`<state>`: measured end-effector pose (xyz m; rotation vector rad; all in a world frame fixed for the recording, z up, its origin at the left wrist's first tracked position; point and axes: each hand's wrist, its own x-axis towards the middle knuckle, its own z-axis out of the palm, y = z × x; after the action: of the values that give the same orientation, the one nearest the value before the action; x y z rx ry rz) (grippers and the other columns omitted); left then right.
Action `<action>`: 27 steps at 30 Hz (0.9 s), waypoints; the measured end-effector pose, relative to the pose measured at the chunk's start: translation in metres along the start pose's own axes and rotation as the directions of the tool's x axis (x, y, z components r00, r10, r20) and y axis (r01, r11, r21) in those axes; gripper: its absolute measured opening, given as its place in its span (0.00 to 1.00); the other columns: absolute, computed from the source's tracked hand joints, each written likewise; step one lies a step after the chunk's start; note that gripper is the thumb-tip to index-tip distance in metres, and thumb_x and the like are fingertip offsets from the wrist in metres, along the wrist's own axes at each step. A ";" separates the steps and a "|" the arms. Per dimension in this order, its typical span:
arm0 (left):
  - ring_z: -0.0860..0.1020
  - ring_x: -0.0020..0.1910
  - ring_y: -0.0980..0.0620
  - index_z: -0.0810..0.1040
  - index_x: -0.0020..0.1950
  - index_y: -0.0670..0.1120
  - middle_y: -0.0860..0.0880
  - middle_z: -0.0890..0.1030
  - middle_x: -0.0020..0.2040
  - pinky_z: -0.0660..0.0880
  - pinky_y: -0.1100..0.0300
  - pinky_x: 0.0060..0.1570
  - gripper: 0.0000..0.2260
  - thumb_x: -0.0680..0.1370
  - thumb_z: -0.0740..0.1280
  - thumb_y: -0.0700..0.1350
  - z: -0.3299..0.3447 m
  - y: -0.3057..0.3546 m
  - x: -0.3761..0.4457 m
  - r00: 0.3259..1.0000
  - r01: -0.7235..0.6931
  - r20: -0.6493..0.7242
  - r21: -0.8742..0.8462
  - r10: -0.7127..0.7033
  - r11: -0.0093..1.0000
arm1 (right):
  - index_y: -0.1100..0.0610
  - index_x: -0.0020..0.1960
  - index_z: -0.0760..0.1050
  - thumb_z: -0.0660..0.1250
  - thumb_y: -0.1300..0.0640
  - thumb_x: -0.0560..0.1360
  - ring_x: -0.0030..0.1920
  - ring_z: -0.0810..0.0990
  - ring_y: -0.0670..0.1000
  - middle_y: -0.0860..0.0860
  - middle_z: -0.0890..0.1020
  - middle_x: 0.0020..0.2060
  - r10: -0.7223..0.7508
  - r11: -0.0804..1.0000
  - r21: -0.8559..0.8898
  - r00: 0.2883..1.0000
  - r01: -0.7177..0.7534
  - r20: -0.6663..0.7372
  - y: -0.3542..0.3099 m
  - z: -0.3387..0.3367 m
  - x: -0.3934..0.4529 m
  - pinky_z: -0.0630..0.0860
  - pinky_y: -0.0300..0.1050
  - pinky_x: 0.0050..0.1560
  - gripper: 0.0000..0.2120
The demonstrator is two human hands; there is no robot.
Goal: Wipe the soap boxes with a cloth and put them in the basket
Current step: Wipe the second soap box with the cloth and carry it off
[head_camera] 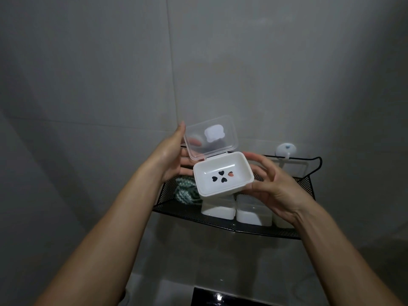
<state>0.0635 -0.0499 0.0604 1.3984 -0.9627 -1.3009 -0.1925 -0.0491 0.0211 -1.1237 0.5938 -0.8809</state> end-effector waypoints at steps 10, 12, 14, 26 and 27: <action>0.83 0.34 0.49 0.81 0.47 0.45 0.43 0.84 0.39 0.80 0.56 0.34 0.35 0.78 0.48 0.72 0.006 0.002 0.008 0.999 -0.033 0.017 0.073 0.032 0.997 | 0.67 0.64 0.76 0.65 0.66 0.74 0.50 0.86 0.59 0.66 0.82 0.56 0.159 0.985 0.078 0.986 -0.155 -0.048 -0.008 0.002 0.005 0.85 0.53 0.45 0.19; 0.83 0.32 0.49 0.81 0.50 0.43 0.43 0.84 0.38 0.80 0.55 0.31 0.35 0.79 0.47 0.70 0.005 0.001 0.010 0.999 -0.035 0.015 0.035 0.035 0.999 | 0.67 0.64 0.76 0.63 0.69 0.75 0.50 0.86 0.60 0.66 0.82 0.57 0.157 0.986 0.067 0.985 -0.152 -0.075 -0.009 0.000 0.004 0.84 0.55 0.46 0.18; 0.82 0.32 0.49 0.80 0.49 0.42 0.42 0.83 0.39 0.82 0.50 0.34 0.26 0.82 0.54 0.62 0.000 -0.006 0.009 0.997 -0.067 -0.023 0.067 0.069 0.995 | 0.68 0.64 0.75 0.62 0.70 0.75 0.51 0.85 0.61 0.67 0.82 0.57 0.154 0.986 0.087 0.981 -0.144 -0.118 -0.011 -0.005 0.002 0.84 0.57 0.46 0.18; 0.74 0.63 0.42 0.71 0.69 0.51 0.46 0.77 0.64 0.72 0.50 0.60 0.27 0.72 0.74 0.47 -0.001 -0.082 0.030 0.983 -0.164 0.166 0.986 0.079 -0.039 | 0.60 0.60 0.76 0.59 0.72 0.74 0.43 0.85 0.57 0.59 0.84 0.44 0.116 0.987 0.138 0.962 -0.084 -0.247 -0.014 -0.015 0.003 0.84 0.58 0.45 0.18; 0.76 0.61 0.42 0.72 0.66 0.48 0.44 0.79 0.63 0.74 0.50 0.58 0.23 0.72 0.73 0.46 0.000 -0.083 0.031 0.985 -0.148 0.151 0.988 0.080 -0.039 | 0.60 0.60 0.76 0.59 0.72 0.74 0.44 0.85 0.57 0.59 0.84 0.45 0.117 0.987 0.139 0.962 -0.084 -0.248 -0.014 -0.015 0.002 0.84 0.58 0.44 0.18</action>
<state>0.0623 -0.0608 -0.0277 2.2493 -2.3063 -0.1974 -0.2069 -0.0611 0.0292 -0.8633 0.7886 -0.9689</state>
